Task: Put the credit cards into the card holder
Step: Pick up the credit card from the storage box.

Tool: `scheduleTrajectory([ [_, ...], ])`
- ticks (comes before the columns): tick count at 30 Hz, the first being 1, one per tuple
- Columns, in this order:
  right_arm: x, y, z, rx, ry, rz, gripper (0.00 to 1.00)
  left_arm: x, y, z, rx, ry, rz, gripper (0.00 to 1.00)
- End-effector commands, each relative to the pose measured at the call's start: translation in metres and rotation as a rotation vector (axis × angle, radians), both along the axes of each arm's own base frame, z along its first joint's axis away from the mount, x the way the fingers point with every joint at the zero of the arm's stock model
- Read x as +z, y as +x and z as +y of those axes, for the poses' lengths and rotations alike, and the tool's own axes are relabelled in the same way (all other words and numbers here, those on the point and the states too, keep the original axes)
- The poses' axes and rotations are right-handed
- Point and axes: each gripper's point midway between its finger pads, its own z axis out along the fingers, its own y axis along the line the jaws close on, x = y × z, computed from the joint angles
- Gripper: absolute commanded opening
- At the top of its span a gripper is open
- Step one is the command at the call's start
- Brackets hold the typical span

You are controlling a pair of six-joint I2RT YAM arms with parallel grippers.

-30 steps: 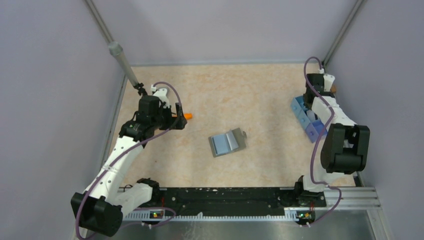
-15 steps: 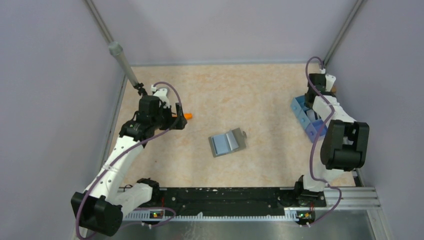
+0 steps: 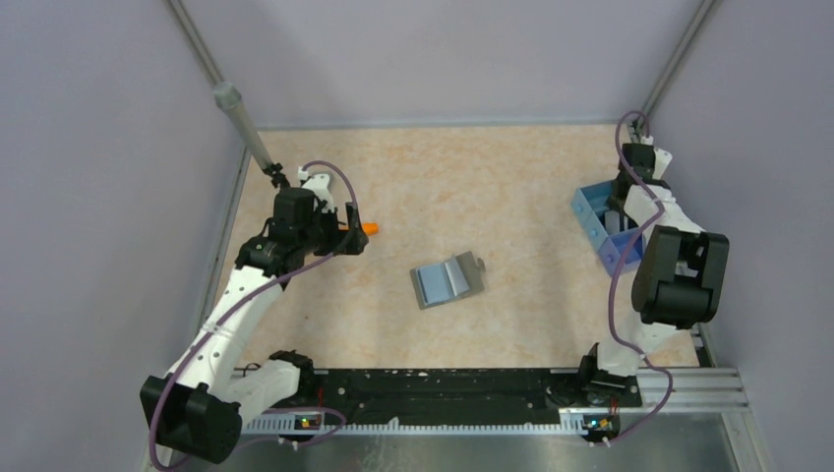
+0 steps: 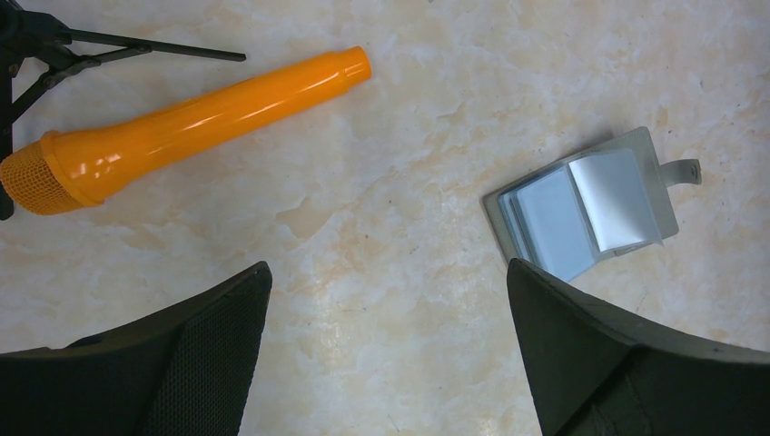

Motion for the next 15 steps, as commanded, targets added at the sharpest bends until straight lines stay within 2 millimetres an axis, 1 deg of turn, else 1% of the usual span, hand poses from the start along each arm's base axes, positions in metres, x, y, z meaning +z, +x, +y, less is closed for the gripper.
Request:
scheduleTrajectory([
  [1,0.034,0.028,0.001,0.023,0.046,-0.142,0.35,0.001,0.006,0.0,-0.012,0.006,-0.023,0.99],
  [7,0.059,0.027,0.005,0.036,0.056,-0.201,0.35,0.002,0.005,-0.001,-0.017,0.004,-0.024,0.99],
  [12,0.063,0.03,0.003,0.036,0.068,-0.217,0.35,0.002,0.005,-0.002,-0.022,0.0,-0.025,0.99],
  [15,0.057,0.031,-0.002,0.023,0.072,-0.205,0.36,0.002,0.005,-0.002,-0.023,0.0,-0.023,0.99],
])
